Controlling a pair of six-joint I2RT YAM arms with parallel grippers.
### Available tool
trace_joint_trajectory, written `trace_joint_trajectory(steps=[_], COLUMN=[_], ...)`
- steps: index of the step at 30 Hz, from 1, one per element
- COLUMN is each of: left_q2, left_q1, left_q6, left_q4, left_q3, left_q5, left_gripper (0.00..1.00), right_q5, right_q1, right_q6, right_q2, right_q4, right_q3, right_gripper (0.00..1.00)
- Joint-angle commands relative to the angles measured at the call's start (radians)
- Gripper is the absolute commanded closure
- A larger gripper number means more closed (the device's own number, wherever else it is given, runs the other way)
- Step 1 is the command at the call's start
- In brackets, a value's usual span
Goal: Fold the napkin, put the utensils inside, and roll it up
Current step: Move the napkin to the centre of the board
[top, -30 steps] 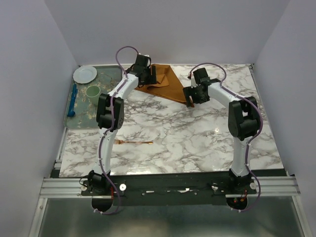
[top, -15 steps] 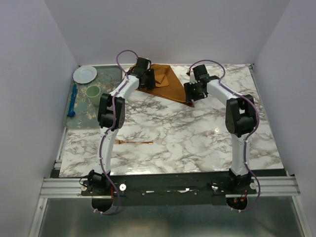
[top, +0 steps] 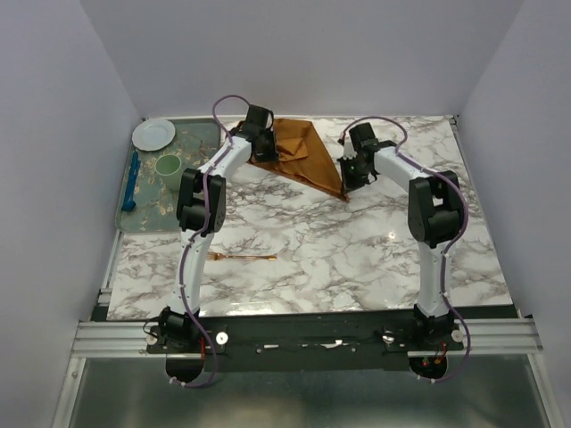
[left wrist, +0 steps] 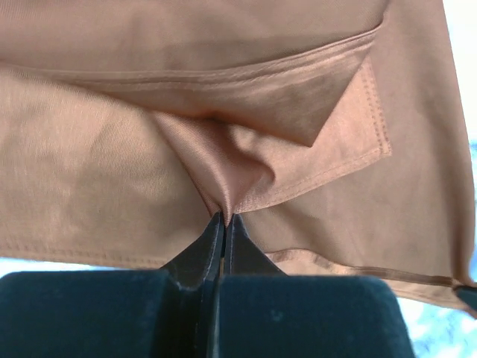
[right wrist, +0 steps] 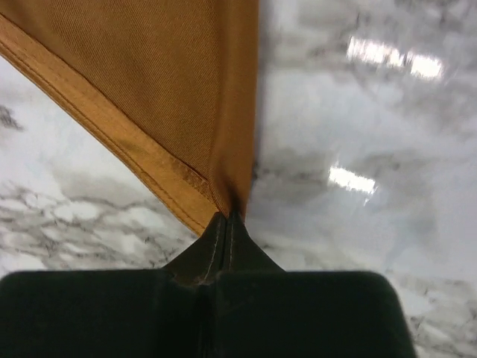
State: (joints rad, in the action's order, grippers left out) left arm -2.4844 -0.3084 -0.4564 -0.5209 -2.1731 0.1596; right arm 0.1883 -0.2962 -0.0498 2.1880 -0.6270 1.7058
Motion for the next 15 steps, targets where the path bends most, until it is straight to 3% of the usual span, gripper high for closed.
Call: trace_joint_trajectory(steps=[1,3,8,15], left_q2=[0.197,0.266,0.533,0.783], left_q1=[-0.029,-0.053,-0.069,-0.175], left_q6=[-0.059,-0.082,-0.224,-0.203], left_q4=[0.008,0.044,0.177,0.142], left_q3=[0.14,0.211,0.553,0.849], left_q5=[0.103,0.103,0.118,0.057], left_gripper=[1.0,1.0,1.0,1.0], right_q5=[0.049,0.027,0.052,0.16], right_q1=[-0.004,-0.004,-0.006,-0.004], right_q6=[-0.05,-0.073,-0.09,-0.122], right_q2=[-0.199,-0.319,-0.488,-0.675], right_q4=[-0.034,0.003,0.044,0.101], right_q3=[-0.234,-0.328,-0.572,-0.767], right_gripper=[0.99,0.99,0.99,0.99])
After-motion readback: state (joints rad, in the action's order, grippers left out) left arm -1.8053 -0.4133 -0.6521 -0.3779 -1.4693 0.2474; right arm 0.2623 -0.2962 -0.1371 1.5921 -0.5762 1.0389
